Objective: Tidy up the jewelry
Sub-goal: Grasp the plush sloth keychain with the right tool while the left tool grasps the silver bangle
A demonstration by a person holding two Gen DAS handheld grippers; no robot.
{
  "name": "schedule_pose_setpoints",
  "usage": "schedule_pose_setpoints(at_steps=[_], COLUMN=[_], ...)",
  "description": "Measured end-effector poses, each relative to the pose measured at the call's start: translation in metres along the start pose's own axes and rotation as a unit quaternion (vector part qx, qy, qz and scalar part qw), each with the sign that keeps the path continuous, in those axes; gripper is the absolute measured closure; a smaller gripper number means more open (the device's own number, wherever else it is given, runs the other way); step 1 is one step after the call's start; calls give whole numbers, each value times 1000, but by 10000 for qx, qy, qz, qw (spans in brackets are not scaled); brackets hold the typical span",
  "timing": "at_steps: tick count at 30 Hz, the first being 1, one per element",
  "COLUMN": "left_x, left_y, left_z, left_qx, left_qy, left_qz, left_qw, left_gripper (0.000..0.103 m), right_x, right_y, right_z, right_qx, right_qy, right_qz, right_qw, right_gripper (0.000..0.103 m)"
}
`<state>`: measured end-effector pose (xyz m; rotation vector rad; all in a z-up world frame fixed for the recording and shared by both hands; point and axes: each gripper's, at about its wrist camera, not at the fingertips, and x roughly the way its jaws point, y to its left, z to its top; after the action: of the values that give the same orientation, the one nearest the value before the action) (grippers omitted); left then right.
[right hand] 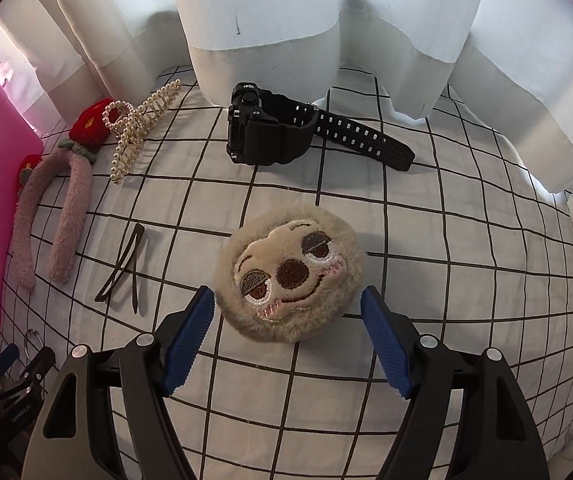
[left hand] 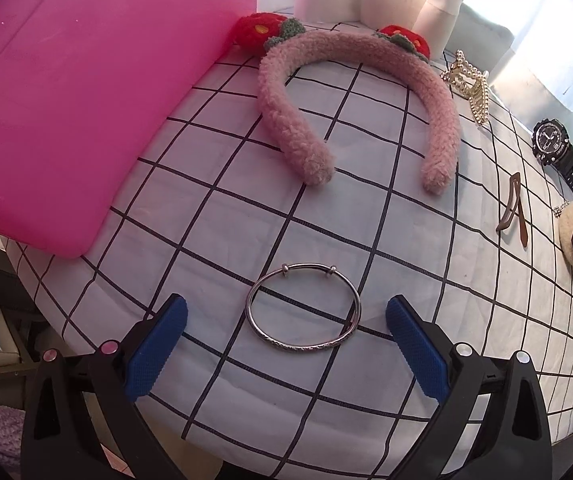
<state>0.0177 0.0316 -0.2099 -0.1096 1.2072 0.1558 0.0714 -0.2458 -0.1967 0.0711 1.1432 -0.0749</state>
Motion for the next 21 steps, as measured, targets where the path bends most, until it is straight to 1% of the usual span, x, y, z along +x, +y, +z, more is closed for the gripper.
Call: schedule_pose_setpoints(at_steps=[2, 5, 9, 17, 21], left_x=[0, 0, 0, -2, -1], left_y=[-1, -1, 0, -1, 1], left_z=[-1, -1, 0, -3, -4], left_qx=[2, -3, 5, 90, 66], left_qy=[-8, -22, -35, -139, -82], left_qz=[-1, 1, -2, -37, -44], left_qw=[10000, 10000, 10000, 9999, 9999], left_gripper=[5, 5, 5, 5, 5], right_x=[5, 16, 29, 32, 33], right_y=[1, 0, -5, 2, 1], right_z=[3, 9, 15, 18, 16], right_qx=[-13, 38, 195, 65, 27], right_qy=[57, 158, 235, 0, -107], right_qz=[-108, -162, -77, -189, -195], right_qw=[9999, 9997, 9995, 9998, 9997], right_gripper=[31, 31, 30, 28, 28])
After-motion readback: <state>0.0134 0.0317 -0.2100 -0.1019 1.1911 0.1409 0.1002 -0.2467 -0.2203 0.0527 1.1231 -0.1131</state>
